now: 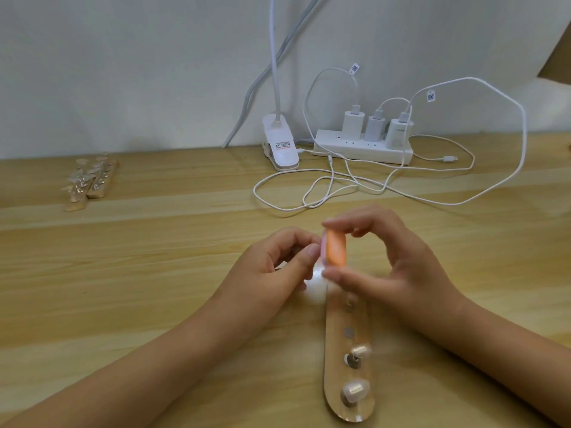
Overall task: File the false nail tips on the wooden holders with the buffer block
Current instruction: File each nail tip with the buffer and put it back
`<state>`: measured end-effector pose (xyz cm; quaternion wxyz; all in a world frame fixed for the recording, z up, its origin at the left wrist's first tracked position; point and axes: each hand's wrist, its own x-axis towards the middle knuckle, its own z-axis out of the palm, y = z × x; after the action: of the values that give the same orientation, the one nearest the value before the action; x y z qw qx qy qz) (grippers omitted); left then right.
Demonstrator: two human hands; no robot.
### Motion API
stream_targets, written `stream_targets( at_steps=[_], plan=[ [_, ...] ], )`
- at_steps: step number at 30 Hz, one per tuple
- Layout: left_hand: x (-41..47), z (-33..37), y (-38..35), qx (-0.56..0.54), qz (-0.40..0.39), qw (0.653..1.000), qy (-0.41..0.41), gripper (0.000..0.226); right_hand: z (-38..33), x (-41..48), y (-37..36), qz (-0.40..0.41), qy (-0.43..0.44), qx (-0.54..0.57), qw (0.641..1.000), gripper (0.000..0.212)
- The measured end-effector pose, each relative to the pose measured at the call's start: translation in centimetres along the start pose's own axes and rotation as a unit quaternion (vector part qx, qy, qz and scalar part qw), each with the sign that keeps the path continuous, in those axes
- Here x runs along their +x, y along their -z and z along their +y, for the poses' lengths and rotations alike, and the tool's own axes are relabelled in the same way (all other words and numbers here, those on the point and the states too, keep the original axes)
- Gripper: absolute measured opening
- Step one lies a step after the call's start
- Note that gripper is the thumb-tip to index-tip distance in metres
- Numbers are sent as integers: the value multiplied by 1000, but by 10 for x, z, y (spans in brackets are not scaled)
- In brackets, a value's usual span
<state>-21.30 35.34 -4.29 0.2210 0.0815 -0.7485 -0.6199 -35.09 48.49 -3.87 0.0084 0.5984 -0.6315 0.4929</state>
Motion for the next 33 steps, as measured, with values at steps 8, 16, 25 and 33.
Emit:
stream_targets(
  at_steps=[8, 16, 25, 33],
  plan=[
    [0, 3, -1, 3, -5, 1000, -15, 14, 1, 0, 0, 17, -21, -46, 999, 44],
    [-2, 4, 0, -74, 7, 997, 25, 22, 11, 10, 10, 86, -208, 207, 952, 32],
    [-1, 5, 0, -88, 11, 995, 41, 22, -5, 2, 6, 10, -124, 202, 971, 17],
    [0, 9, -1, -124, 28, 990, 61, 23, 2, 2, 7, 20, -105, 168, 980, 44]
  ],
)
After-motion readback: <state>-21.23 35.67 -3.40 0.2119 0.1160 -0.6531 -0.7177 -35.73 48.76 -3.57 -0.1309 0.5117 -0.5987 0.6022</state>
